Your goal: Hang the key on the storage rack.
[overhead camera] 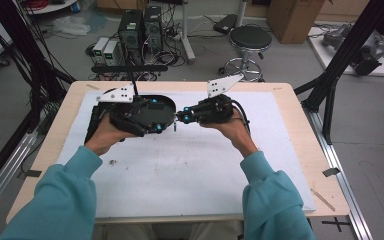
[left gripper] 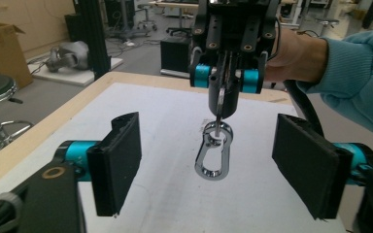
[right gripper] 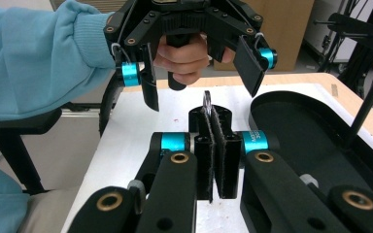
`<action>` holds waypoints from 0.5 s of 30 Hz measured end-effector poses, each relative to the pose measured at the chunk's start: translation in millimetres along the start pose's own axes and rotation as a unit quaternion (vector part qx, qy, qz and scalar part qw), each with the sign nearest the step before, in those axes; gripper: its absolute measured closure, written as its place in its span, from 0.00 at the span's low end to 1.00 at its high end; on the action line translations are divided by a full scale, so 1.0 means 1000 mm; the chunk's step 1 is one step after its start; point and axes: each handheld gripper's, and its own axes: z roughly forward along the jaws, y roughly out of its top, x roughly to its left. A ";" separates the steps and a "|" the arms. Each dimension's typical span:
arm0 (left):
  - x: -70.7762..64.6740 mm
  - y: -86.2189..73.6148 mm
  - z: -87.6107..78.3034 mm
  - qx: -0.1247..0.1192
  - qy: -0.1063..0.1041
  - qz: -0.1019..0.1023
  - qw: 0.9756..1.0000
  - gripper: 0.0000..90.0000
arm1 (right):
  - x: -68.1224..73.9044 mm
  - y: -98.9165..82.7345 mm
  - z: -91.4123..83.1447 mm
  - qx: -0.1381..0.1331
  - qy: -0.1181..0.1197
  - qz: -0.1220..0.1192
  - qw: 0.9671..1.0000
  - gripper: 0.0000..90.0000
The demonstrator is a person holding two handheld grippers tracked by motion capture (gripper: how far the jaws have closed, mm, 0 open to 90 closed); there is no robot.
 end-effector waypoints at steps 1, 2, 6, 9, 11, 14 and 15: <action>0.000 0.000 0.001 -0.001 -0.006 -0.004 1.000 0.33 | 0.001 0.000 0.000 0.002 0.000 0.003 1.000 0.99; 0.001 -0.001 0.002 -0.001 -0.011 -0.005 1.000 0.35 | 0.000 0.000 0.001 0.000 0.002 0.000 1.000 0.99; 0.002 -0.002 0.004 0.000 -0.018 -0.008 1.000 0.44 | 0.001 0.000 0.004 0.002 0.006 0.001 1.000 0.99; 0.001 -0.002 0.005 -0.006 -0.028 0.002 1.000 0.55 | 0.001 0.000 0.004 0.002 0.008 0.003 1.000 0.99; 0.001 -0.001 0.006 -0.009 -0.034 0.003 0.999 0.62 | 0.001 0.000 0.004 -0.003 0.010 0.002 1.000 0.99; 0.002 -0.002 0.006 -0.008 -0.036 0.001 0.999 0.70 | 0.001 0.000 0.002 -0.006 0.012 0.005 1.000 0.99; 0.002 -0.002 0.006 -0.008 -0.036 0.001 0.999 0.73 | 0.001 0.000 0.002 -0.005 0.013 0.004 1.000 0.99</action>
